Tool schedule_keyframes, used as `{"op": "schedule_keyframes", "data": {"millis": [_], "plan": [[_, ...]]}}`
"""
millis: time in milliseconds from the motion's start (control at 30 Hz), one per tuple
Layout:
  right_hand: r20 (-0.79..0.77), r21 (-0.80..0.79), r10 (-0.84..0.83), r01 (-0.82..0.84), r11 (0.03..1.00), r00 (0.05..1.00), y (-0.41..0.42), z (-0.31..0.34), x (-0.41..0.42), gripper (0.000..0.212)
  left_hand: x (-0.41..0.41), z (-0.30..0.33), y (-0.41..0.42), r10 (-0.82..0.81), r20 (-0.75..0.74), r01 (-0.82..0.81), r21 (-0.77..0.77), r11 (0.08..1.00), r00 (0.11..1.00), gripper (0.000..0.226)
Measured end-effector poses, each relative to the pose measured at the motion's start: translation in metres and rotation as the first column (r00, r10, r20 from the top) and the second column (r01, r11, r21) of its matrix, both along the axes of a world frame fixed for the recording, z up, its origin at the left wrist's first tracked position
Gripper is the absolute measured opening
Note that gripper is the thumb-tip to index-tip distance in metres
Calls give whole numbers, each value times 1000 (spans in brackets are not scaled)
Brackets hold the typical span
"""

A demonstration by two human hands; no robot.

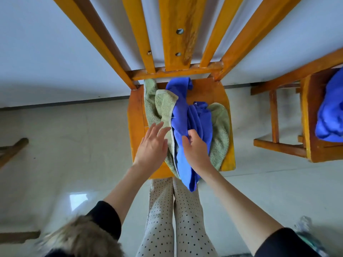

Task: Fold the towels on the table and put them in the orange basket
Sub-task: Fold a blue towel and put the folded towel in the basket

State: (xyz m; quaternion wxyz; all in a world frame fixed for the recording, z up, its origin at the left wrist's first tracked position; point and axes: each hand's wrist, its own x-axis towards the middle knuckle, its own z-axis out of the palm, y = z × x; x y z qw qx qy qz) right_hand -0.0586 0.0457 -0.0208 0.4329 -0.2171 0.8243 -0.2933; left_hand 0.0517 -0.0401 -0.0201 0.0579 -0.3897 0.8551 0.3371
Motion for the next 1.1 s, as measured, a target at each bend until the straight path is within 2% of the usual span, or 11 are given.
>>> {"op": "schedule_keyframes", "data": {"millis": [67, 233, 367, 533, 633, 700, 867, 1000, 1033, 1100], "plan": [[-13, -21, 25, -26, 999, 1000, 4, 27, -8, 12, -15, 22, -5, -36, -58, 37, 2, 999, 998, 45], [-191, -128, -42, 17, 992, 981, 9, 103, -25, 25, -44, 81, -14, -258, -183, 273, 63, 960, 949, 51], [-297, -182, -79, 25, 983, 951, 15, 162, -39, 20, -65, 133, -23, -322, -229, 351, 98, 931, 919, 32], [-443, -345, -154, -10, 938, 883, 23, 243, -58, 11, -72, 221, -27, -368, -370, 402, 17, 915, 853, 13], [-489, -444, -189, -56, 895, 851, 22, 291, -64, 5, -65, 273, -20, -311, -500, 351, -17, 936, 808, 15], [-509, -481, -205, -79, 873, 836, 22, 317, -63, 8, -60, 309, -16, -284, -554, 292, -77, 953, 783, 11], [-584, -538, -267, -120, 834, 767, 28, 366, -64, 46, -32, 388, -6, -276, -549, 149, -265, 953, 789, 18], [-745, -482, -141, -379, 790, 652, 39, 389, -47, 72, 0, 428, 13, -192, -606, 5, -297, 955, 772, 16], [-752, -486, -114, -428, 762, 650, 42, 391, -40, 74, 7, 436, 20, -138, -627, -53, -276, 960, 767, 14], [-732, -525, -83, -483, 701, 676, 52, 397, -27, 57, 20, 453, 32, -18, -684, -185, -222, 957, 729, 10]]}}
